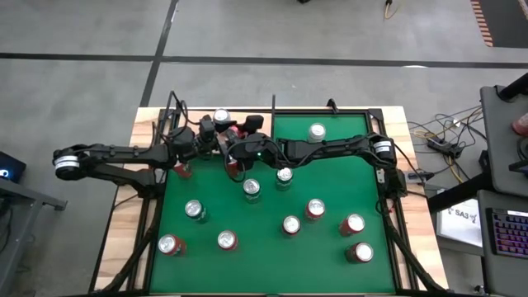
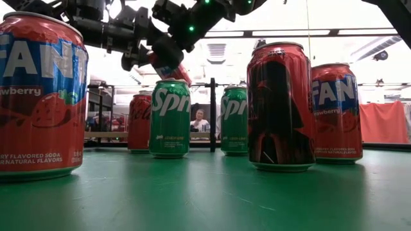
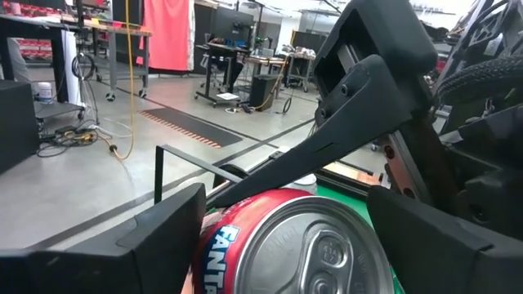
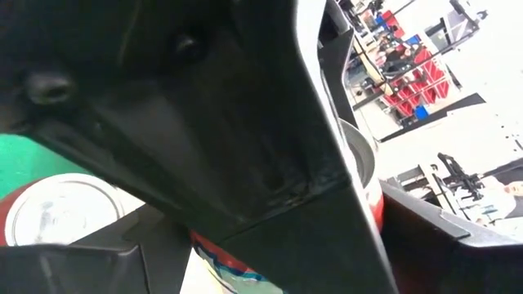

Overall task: Place canned beverage on shelf
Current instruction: Put the red soda can on the shelf

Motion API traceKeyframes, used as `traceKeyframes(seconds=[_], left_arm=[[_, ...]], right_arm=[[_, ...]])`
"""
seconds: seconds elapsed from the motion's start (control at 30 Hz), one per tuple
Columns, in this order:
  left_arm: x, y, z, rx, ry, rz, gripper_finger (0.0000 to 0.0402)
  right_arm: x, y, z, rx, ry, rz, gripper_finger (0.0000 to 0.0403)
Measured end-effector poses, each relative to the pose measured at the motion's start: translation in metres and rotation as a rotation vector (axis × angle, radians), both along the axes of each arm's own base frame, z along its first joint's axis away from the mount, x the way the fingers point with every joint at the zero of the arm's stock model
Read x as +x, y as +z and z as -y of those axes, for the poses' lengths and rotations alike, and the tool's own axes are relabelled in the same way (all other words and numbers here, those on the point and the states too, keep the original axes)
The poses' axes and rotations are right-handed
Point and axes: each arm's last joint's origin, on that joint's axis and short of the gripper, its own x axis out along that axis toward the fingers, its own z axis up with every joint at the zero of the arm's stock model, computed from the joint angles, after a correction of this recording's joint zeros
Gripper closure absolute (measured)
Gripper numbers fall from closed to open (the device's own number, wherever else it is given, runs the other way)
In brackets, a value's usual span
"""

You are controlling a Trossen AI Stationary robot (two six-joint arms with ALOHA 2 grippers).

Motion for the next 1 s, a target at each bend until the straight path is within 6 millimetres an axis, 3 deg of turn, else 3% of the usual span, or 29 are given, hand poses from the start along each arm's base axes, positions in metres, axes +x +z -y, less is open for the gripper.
traceKeyframes(seconds=[0.8,1.0], left_arm=[[-0.0010,0.0003,0.0003,-0.001,0.001,-0.006,0.0063],[-0.0010,-0.0007,0.0004,-0.013,-0.001,-0.011,0.0039]], right_arm=[[-0.0003,-0.0002,0.0003,-0.001,-0.006,-0.005,0.0113],[-0.0003,-0.0003,0.0005,0.000,-0.007,-0.006,0.0113]])
